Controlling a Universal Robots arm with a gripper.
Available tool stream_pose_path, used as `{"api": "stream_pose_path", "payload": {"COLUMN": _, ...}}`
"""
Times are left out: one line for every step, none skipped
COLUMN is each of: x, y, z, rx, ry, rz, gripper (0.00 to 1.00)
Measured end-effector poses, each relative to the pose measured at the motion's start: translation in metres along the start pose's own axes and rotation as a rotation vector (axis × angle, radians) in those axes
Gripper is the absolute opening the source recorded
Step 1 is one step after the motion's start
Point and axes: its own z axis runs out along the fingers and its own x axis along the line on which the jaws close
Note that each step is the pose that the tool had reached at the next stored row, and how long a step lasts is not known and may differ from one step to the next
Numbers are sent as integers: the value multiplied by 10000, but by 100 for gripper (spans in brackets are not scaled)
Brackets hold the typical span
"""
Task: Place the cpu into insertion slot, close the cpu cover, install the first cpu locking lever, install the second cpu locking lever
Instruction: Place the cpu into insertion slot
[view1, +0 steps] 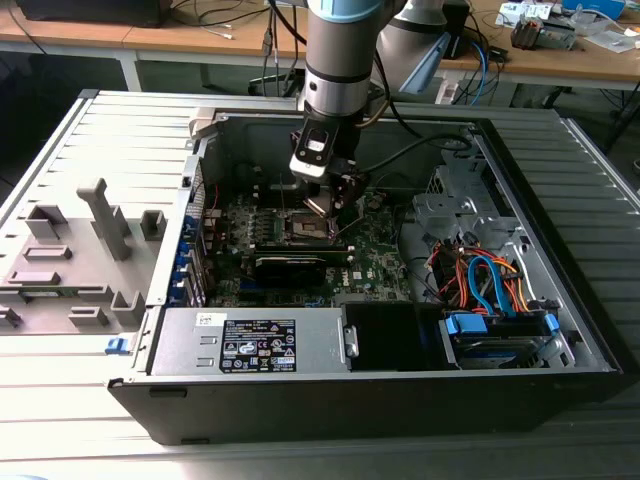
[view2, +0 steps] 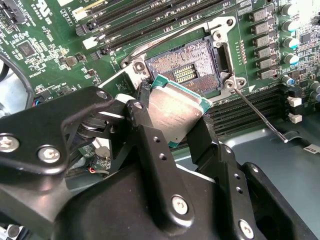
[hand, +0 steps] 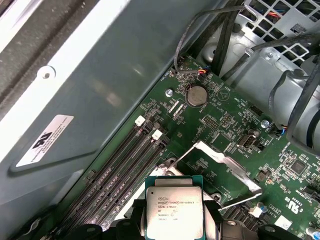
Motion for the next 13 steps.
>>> {"api": "stream_pose_path", "payload": {"x": 0, "y": 0, "z": 0, "rx": -1, "ry": 0, "rz": 26, "gripper": 55}}
{"api": "stream_pose_path", "payload": {"x": 0, "y": 0, "z": 0, "rx": -1, "ry": 0, "rz": 39, "gripper": 55}}
{"api": "stream_pose_path", "payload": {"x": 0, "y": 0, "z": 0, "rx": -1, "ry": -1, "rz": 60, "gripper": 55}}
{"api": "stream_pose_path", "payload": {"x": 0, "y": 0, "z": 1, "rx": -2, "ry": -2, "rz": 85, "gripper": 55}}
{"api": "stream_pose_path", "payload": {"x": 0, "y": 0, "z": 1, "rx": -2, "ry": -2, "rz": 100, "gripper": 55}}
{"api": "stream_pose_path", "payload": {"x": 0, "y": 0, "z": 1, "rx": -2, "ry": -2, "rz": 113, "gripper": 55}}
{"api": "stream_pose_path", "payload": {"x": 0, "y": 0, "z": 1, "rx": -2, "ry": -2, "rz": 133, "gripper": 55}}
{"api": "stream_pose_path", "payload": {"x": 0, "y": 0, "z": 1, "rx": -2, "ry": -3, "rz": 148, "gripper": 55}}
{"api": "stream_pose_path", "payload": {"x": 0, "y": 0, "z": 1, "rx": -3, "ry": -3, "rz": 180, "gripper": 55}}
{"api": "stream_pose_path", "payload": {"x": 0, "y": 0, "z": 1, "rx": -3, "ry": -3, "rz": 203, "gripper": 55}}
{"api": "stream_pose_path", "payload": {"x": 0, "y": 0, "z": 1, "rx": -3, "ry": -3, "rz": 217, "gripper": 55}}
{"api": "stream_pose_path", "payload": {"x": 0, "y": 0, "z": 1, "rx": -3, "ry": -3, "rz": 244, "gripper": 55}}
{"api": "stream_pose_path", "payload": {"x": 0, "y": 0, "z": 1, "rx": -4, "ry": -4, "rz": 266, "gripper": 55}}
